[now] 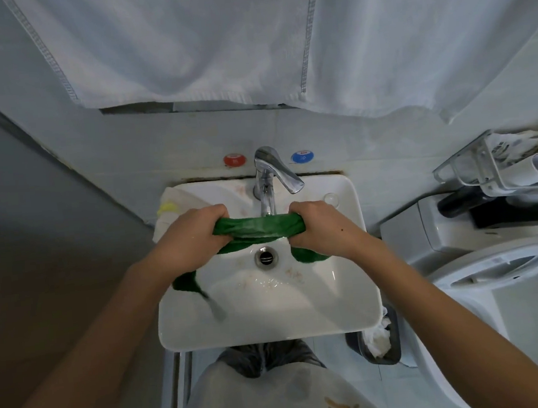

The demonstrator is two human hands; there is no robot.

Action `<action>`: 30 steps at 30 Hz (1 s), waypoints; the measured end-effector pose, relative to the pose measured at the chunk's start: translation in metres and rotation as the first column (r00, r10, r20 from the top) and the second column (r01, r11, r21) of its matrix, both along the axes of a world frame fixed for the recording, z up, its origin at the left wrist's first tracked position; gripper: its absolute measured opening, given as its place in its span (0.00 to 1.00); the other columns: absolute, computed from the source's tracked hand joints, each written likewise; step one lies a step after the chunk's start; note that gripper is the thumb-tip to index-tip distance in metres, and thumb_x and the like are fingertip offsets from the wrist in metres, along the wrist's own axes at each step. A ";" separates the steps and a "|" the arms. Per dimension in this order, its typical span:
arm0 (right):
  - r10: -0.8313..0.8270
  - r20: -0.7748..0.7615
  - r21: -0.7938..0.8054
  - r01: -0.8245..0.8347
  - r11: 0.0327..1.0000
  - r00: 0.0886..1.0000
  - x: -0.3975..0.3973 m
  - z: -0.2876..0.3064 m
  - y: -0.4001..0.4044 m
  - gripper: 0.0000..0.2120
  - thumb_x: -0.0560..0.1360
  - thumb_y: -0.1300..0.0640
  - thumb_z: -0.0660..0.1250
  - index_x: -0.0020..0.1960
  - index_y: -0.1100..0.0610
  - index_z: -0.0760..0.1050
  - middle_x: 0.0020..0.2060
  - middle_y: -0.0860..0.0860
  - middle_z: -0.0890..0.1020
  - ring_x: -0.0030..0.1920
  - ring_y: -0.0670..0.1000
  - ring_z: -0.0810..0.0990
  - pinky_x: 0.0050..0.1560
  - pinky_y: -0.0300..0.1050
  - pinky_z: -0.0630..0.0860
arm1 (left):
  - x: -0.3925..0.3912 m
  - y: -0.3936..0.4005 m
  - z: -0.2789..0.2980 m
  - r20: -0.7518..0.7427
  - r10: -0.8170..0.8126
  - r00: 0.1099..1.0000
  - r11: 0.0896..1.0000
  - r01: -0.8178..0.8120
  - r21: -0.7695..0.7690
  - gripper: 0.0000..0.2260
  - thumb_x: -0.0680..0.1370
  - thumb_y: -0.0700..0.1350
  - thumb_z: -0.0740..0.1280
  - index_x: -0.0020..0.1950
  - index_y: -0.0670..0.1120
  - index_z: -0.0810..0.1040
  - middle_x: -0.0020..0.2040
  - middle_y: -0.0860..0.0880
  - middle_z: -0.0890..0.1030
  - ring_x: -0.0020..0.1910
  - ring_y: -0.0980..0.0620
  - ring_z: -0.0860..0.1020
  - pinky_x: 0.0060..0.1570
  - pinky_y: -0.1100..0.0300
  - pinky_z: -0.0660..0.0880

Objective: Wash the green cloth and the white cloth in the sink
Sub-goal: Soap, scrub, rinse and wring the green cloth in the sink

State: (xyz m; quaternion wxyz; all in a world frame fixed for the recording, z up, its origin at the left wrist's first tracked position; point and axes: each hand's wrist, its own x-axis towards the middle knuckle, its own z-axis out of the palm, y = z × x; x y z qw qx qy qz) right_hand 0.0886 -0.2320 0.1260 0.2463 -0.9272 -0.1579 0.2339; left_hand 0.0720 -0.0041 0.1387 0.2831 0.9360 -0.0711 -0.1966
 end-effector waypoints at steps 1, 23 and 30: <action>-0.014 -0.026 0.007 0.015 1.000 1.000 0.000 0.000 0.000 0.08 0.72 0.58 0.69 0.47 0.60 0.72 0.38 0.52 0.77 0.41 0.54 0.77 0.43 0.50 0.75 | -0.001 -0.001 -0.002 -0.002 0.000 1.000 1.000 0.000 0.007 0.14 0.76 0.43 0.67 0.35 0.52 0.65 0.33 0.50 0.74 0.34 0.49 0.73 0.33 0.54 0.67; -0.409 -0.320 0.571 0.518 0.637 0.855 -0.011 -0.013 0.013 0.11 0.75 0.60 0.69 0.54 0.51 0.73 0.42 0.50 0.79 0.42 0.48 0.80 0.44 0.39 0.79 | -0.002 -0.022 -0.023 -0.186 0.280 0.942 0.829 -0.335 -0.448 0.03 0.76 0.42 0.68 0.48 0.48 0.76 0.40 0.48 0.79 0.37 0.54 0.77 0.38 0.57 0.74; -0.585 -0.162 0.557 0.563 0.611 0.795 -0.010 -0.014 0.033 0.01 0.79 0.55 0.64 0.48 0.51 0.73 0.39 0.45 0.77 0.40 0.42 0.77 0.40 0.33 0.73 | -0.013 -0.048 -0.015 -0.118 0.373 0.920 0.648 -0.349 -0.677 0.08 0.80 0.39 0.61 0.52 0.54 0.70 0.36 0.50 0.74 0.32 0.58 0.73 0.32 0.61 0.72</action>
